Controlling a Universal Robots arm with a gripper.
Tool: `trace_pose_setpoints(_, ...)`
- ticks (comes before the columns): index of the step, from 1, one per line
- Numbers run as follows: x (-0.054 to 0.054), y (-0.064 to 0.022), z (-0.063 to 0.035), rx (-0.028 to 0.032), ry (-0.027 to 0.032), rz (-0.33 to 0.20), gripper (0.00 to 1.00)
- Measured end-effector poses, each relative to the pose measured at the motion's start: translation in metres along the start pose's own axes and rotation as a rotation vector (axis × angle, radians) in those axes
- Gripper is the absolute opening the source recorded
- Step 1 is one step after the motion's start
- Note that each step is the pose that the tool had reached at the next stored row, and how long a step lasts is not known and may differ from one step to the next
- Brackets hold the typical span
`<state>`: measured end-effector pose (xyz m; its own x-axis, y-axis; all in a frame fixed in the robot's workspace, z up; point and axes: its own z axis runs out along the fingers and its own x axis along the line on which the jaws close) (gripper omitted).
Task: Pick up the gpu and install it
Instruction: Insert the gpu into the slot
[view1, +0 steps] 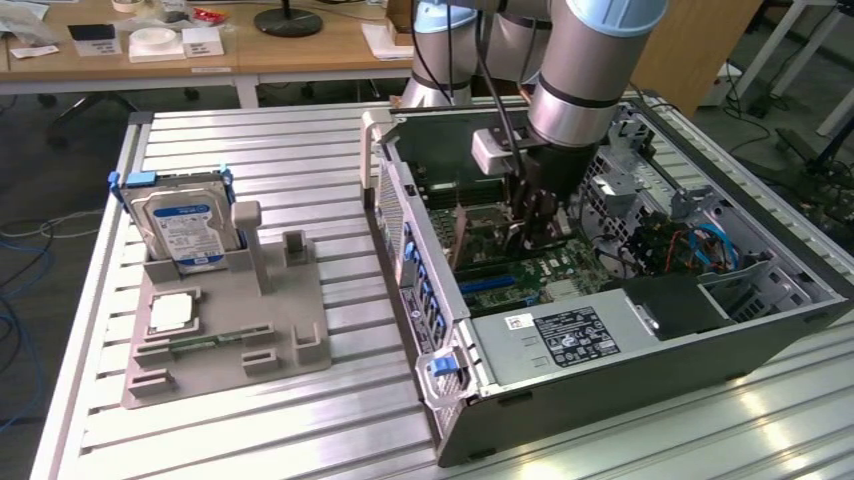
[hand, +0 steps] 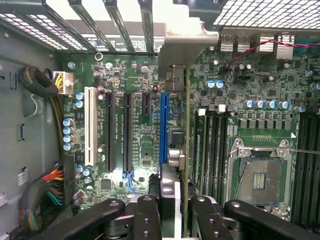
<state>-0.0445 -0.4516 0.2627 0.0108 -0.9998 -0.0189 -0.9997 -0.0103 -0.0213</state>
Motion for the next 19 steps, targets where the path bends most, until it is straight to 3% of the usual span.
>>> trace_pose_setpoints(19, 0.0035, 0.0013, 0.004, -0.0012, 0.0013, 0.037, 0.28)
